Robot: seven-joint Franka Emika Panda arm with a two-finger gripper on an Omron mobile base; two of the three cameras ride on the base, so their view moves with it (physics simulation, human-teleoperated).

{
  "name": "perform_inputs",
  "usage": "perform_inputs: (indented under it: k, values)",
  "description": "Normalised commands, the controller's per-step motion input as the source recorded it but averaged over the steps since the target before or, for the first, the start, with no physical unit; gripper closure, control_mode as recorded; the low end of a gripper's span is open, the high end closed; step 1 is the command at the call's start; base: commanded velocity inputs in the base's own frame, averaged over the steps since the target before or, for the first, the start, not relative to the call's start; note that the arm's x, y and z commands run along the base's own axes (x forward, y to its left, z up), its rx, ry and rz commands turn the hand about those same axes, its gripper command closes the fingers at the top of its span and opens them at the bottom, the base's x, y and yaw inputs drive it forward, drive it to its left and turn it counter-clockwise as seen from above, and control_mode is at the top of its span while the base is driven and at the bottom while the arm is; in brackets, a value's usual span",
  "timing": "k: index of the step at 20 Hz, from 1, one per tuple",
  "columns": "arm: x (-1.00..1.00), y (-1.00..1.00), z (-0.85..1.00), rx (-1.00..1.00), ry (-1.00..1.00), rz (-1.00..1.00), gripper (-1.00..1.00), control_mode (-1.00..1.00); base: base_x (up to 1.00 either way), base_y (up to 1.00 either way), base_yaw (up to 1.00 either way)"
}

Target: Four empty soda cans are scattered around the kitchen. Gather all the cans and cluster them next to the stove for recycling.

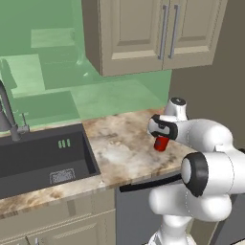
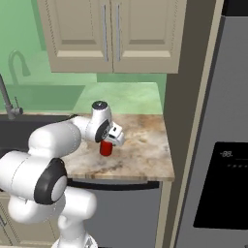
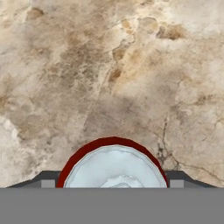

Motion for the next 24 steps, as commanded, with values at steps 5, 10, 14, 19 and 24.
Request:
perform_inputs:
  k: [5, 10, 14, 19, 24]
  values:
    - [-0.01, 0.46, -0.03, 0.0, -0.01, -0.08, 1.0, 1.0, -0.01, 0.13, -0.01]
    - [0.0, 0.0, 0.0, 0.0, 0.0, 0.0, 1.0, 1.0, -0.08, 0.66, -0.05]
    - [0.0, 0.0, 0.0, 0.0, 0.0, 0.0, 1.0, 1.0, -0.09, 0.7, -0.03]
    - [0.0, 0.0, 0.0, 0.0, 0.0, 0.0, 1.0, 1.0, -0.02, 0.64, 0.07]
    - [0.0, 0.0, 0.0, 0.0, 0.0, 0.0, 1.0, 1.0, -0.01, 0.49, 0.42]
